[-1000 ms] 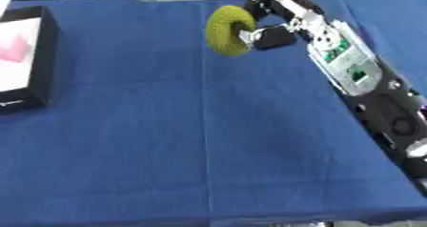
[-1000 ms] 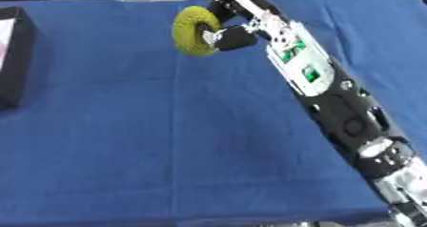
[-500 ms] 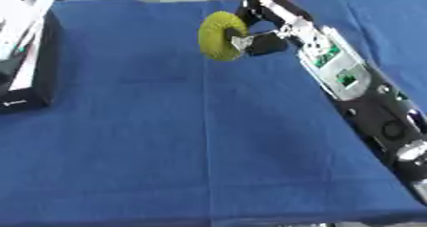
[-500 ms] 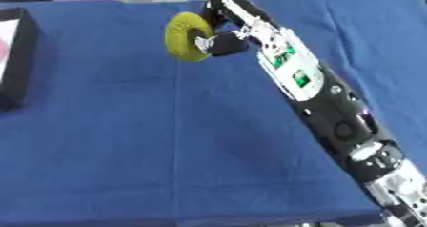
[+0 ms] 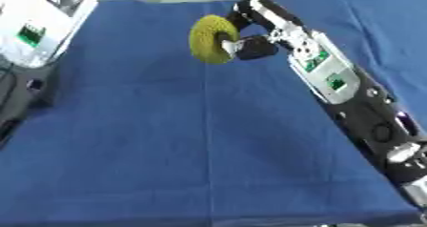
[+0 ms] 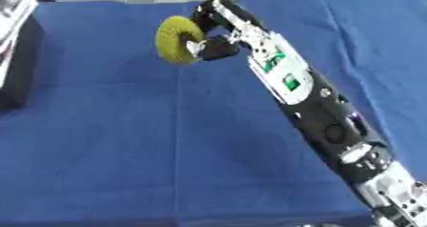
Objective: Pick up the objects with one hand, pass them to the other hand, and then place them into the box on the other side of the table.
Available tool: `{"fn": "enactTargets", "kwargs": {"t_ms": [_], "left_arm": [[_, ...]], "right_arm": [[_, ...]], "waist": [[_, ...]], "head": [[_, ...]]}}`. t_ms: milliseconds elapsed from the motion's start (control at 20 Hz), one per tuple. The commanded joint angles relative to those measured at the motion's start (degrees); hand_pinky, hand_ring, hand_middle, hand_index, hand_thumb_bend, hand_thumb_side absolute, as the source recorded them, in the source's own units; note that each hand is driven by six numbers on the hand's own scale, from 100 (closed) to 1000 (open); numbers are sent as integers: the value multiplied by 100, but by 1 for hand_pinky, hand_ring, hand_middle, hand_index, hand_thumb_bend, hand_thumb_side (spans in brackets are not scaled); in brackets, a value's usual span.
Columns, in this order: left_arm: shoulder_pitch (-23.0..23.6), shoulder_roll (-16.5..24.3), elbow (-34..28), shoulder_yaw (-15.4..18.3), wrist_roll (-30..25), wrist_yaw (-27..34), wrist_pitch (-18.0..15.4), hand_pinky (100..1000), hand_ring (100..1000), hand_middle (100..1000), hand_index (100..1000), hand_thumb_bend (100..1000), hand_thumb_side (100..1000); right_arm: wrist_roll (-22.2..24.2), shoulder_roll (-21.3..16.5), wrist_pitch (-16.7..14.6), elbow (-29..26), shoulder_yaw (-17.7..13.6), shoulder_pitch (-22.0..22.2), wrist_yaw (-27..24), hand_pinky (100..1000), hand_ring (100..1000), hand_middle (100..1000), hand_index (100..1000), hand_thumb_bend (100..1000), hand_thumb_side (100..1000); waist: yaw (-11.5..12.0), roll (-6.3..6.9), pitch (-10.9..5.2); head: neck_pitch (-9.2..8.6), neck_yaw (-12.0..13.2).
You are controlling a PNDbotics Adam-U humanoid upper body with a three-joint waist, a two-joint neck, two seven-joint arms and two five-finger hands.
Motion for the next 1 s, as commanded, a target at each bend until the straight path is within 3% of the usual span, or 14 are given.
{"fn": "enactTargets", "kwargs": {"t_ms": [50, 400, 650, 1000], "left_arm": [[-120, -57, 3, -29, -75, -109, -7, 813, 672, 645, 729, 100, 439], [-83, -219, 131, -126, -196, -289, -40, 819, 688, 664, 751, 100, 390], [-61, -218, 207, -100, -556, -438, -27, 840, 725, 702, 794, 108, 448], [-67, -143, 78, 26, -1327, -786, -26, 852, 751, 728, 816, 211, 504]], "right_arm": [[-82, 1, -33, -72, -14, -99, -7, 712, 543, 387, 453, 100, 100], [-231, 67, -60, -118, 29, -87, -77, 709, 540, 386, 452, 100, 100], [-280, 62, -46, -140, 37, -76, -97, 709, 540, 386, 452, 100, 100], [-310, 39, -32, -149, 35, -61, -100, 701, 539, 385, 451, 100, 100]], "waist": [[8, 6, -156], [7, 8, -145], [9, 7, -143], [19, 5, -128]], "head": [[31, 34], [31, 87], [31, 127], [31, 162]]}}
